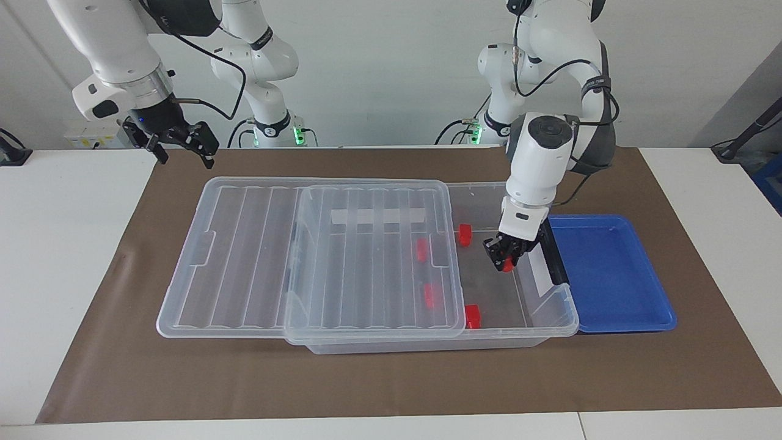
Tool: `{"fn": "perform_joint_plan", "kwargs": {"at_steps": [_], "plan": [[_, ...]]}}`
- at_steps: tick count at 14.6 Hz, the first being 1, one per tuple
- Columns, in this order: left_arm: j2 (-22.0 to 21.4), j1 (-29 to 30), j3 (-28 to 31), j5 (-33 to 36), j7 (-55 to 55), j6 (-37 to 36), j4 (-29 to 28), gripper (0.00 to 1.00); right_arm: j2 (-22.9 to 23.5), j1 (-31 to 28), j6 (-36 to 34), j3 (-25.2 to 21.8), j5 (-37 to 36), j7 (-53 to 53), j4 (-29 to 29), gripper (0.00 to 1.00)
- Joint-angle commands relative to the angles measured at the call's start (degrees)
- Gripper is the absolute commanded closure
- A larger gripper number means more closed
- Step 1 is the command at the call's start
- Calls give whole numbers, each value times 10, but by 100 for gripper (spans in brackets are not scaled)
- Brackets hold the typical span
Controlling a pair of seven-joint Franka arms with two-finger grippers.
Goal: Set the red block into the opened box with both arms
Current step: 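Carry the red block into the open box and release it with the left gripper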
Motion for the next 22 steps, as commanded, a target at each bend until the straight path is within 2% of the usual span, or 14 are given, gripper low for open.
{"fn": "perform_joint_plan", "kwargs": {"at_steps": [1, 4, 8, 13, 14, 15, 16, 17, 18, 20, 22], "plan": [[36, -26, 12, 41, -48, 55, -10, 86, -1, -5, -5, 0, 13, 2, 2, 0], [37, -18, 13, 43, -48, 86, -38, 86, -3, -10, 3, 0, 14, 1, -4, 0], [41, -14, 15, 46, -49, 162, -90, 86, -6, -12, 18, 0, 14, -1, -13, 0], [46, -13, 15, 47, -49, 163, -92, 85, -13, -10, 32, 0, 14, -4, -33, 1], [46, -13, 15, 48, -49, 163, -91, 74, -13, -11, 33, 0, 15, -15, -35, 47], [46, -14, 15, 48, -49, 163, -90, 60, -13, -13, 32, -1, 30, -35, -35, 99], [46, -14, 15, 47, -50, 161, -88, 53, -13, -18, 32, -2, 33, -43, -36, 100], [46, -14, 15, 47, -50, 161, -87, 30, -12, -25, 33, -2, 34, -48, -36, 100], [46, -14, 15, 47, -51, 159, -86, 24, -11, -30, 34, -3, 35, -64, -38, 100], [46, -14, 16, 47, -52, 156, -86, 21, -11, -42, 53, -3, 35, -88, -41, 100], [46, -19, 21, 47, -52, 146, -84, 13, -7, -50, 63, -3, 35, -95, -45, 100]]}}
